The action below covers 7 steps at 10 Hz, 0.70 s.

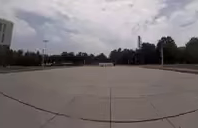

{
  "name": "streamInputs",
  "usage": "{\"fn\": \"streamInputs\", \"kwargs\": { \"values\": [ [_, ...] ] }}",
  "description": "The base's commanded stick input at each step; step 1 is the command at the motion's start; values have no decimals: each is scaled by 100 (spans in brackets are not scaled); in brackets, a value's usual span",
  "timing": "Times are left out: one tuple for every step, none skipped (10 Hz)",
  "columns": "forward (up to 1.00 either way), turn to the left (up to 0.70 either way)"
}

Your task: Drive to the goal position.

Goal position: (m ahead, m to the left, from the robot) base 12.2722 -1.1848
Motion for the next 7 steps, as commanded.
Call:
{"fn": "streamInputs", "kwargs": {
  "values": [
    [70, 0],
    [70, 0],
    [70, 0],
    [70, 0],
    [70, 0],
    [70, 0],
    [70, 0]
  ]
}}
